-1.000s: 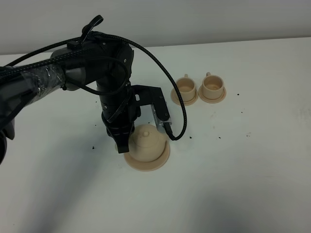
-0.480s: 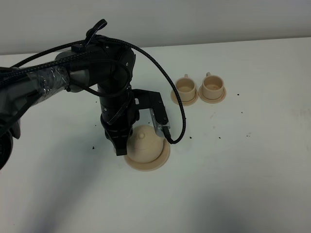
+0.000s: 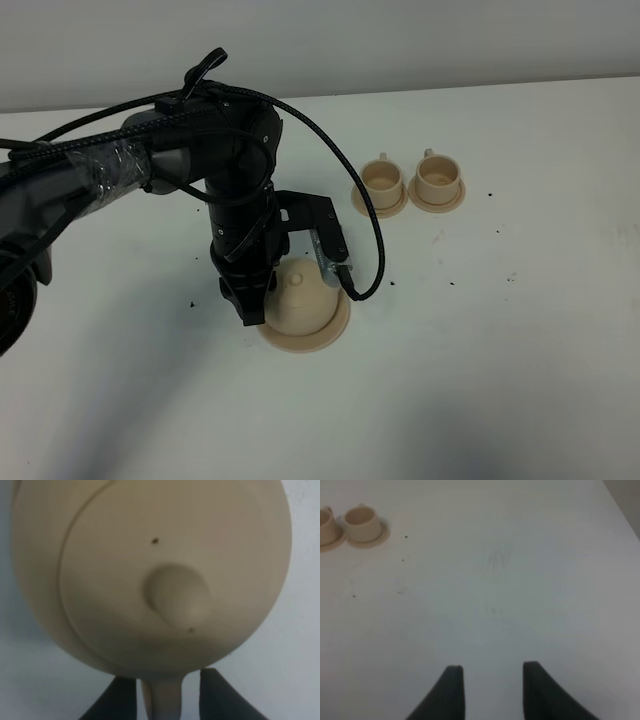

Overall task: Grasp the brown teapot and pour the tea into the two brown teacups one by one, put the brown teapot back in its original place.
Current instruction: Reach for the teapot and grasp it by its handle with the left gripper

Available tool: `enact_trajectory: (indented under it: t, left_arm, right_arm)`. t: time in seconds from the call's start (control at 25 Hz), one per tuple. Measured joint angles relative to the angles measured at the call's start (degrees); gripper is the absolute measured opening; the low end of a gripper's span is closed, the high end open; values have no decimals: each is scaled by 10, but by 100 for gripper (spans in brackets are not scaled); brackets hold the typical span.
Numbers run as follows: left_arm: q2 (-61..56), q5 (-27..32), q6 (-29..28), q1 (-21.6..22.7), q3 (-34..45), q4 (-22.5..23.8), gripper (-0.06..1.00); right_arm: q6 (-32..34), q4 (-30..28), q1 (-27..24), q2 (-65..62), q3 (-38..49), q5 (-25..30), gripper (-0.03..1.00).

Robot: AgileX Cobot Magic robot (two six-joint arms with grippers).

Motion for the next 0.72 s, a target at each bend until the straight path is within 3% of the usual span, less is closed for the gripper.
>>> enact_trajectory:
  t: [0.2,0.56,0.72]
  left_arm:
    - [0,-3,0,0,0,1,32]
    - [0,-5,0,0,0,3,15]
    - [0,-4,1,0,0,2,15]
  right_arm:
    - [0,0,0,0,0,0,31]
    - [0,0,0,0,0,0,31]
    - [0,0,0,0,0,0,31]
